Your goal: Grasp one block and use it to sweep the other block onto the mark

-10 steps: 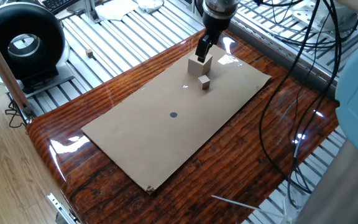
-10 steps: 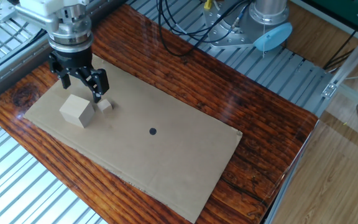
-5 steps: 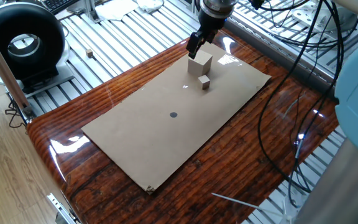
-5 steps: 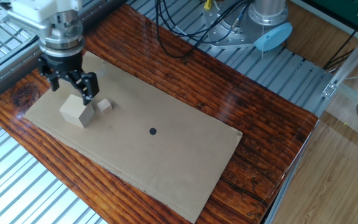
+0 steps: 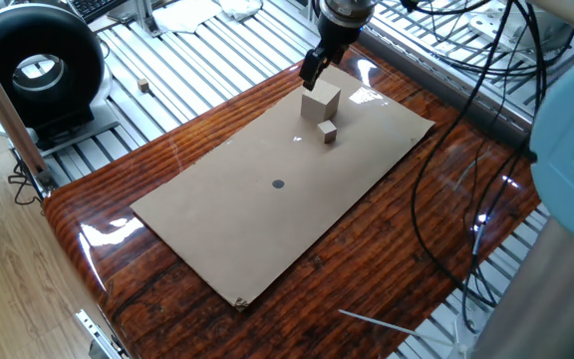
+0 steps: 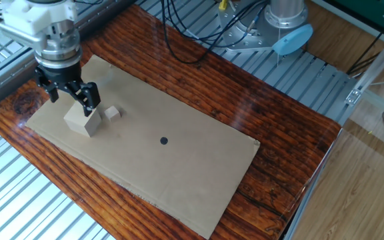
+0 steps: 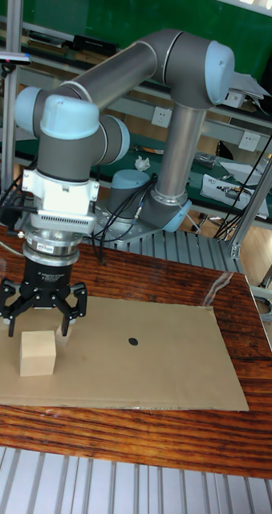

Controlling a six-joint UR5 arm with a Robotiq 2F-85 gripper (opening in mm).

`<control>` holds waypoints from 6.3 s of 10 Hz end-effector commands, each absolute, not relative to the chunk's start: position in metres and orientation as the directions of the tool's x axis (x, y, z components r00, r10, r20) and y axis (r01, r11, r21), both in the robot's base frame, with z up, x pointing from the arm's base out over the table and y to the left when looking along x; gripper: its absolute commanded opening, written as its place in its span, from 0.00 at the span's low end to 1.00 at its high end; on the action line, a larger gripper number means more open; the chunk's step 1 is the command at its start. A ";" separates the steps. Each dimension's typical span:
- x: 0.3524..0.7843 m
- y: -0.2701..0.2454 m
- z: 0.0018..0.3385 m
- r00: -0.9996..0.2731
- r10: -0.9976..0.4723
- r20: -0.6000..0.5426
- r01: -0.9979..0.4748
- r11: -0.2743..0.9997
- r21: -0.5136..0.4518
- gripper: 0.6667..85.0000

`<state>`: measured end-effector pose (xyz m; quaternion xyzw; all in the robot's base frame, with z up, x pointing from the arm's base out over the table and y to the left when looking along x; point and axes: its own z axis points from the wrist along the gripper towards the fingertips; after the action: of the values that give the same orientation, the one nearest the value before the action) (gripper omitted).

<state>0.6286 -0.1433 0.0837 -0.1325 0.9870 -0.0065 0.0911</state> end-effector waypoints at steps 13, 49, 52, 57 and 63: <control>0.631 -0.132 0.039 -0.957 -0.257 -0.136 -0.265 0.963 0.044 1.00; 0.564 -0.144 0.037 -0.952 -0.294 -0.088 -0.301 0.950 0.085 0.56; 0.566 -0.144 0.036 -0.950 -0.296 -0.095 -0.304 0.949 0.083 0.53; 0.573 -0.155 0.035 -0.942 -0.319 -0.108 -0.324 0.946 0.033 0.50; 0.573 -0.160 0.034 -0.940 -0.317 -0.126 -0.322 0.947 0.020 0.49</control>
<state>0.5731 -0.1589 0.0335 -0.1667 0.9845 0.0157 0.0526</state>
